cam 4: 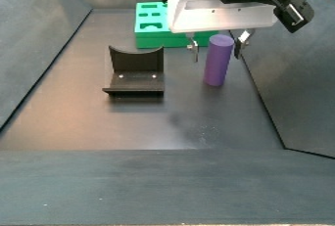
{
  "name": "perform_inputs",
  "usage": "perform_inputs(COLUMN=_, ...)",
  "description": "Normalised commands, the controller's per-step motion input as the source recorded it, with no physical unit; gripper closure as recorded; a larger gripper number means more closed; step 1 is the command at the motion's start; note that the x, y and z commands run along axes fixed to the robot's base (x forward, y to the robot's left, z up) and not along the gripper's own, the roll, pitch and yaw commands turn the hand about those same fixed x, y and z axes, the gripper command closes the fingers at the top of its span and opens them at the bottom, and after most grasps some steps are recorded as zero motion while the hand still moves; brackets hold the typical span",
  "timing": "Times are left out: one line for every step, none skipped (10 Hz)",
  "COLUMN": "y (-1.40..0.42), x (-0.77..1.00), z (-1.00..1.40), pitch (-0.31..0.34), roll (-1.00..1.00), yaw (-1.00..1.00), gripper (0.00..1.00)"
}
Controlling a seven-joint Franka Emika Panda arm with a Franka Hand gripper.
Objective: Pick up the round object. Move up. Move to above the board. Insert the round object.
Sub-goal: Pick up the round object, then move up.
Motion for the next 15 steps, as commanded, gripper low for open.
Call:
perform_inputs(y=0.0, x=0.0, z=0.0, pitch=0.0, roll=0.0, yaw=0.0, gripper=0.0)
perform_inputs(y=0.0, x=0.0, z=0.0, pitch=0.0, roll=0.0, yaw=0.0, gripper=1.0)
perform_inputs(y=0.0, x=0.0, z=0.0, pitch=0.0, roll=0.0, yaw=0.0, gripper=1.0)
perform_inputs(y=0.0, x=0.0, z=0.0, pitch=0.0, roll=0.0, yaw=0.0, gripper=1.0)
perform_inputs(y=0.0, x=0.0, z=0.0, pitch=0.0, roll=0.0, yaw=0.0, gripper=1.0)
perform_inputs(y=0.0, x=0.0, z=0.0, pitch=0.0, roll=0.0, yaw=0.0, gripper=1.0)
perform_inputs(y=0.0, x=0.0, z=0.0, pitch=0.0, roll=0.0, yaw=0.0, gripper=1.0)
perform_inputs(y=0.0, x=0.0, z=0.0, pitch=0.0, roll=0.0, yaw=0.0, gripper=1.0)
perform_inputs(y=0.0, x=0.0, z=0.0, pitch=0.0, roll=0.0, yaw=0.0, gripper=1.0)
perform_inputs(y=0.0, x=0.0, z=0.0, pitch=0.0, roll=0.0, yaw=0.0, gripper=1.0)
perform_inputs(y=0.0, x=0.0, z=0.0, pitch=0.0, roll=0.0, yaw=0.0, gripper=1.0)
perform_inputs(y=0.0, x=0.0, z=0.0, pitch=0.0, roll=0.0, yaw=0.0, gripper=1.0)
perform_inputs(y=0.0, x=0.0, z=0.83, pitch=0.0, roll=0.0, yaw=0.0, gripper=1.0)
perform_inputs(y=0.03, x=-0.02, z=0.83, pitch=0.006, roll=0.0, yaw=0.0, gripper=1.0)
perform_inputs(y=0.03, x=-0.05, z=0.71, pitch=0.022, roll=0.01, yaw=-0.01, gripper=1.0)
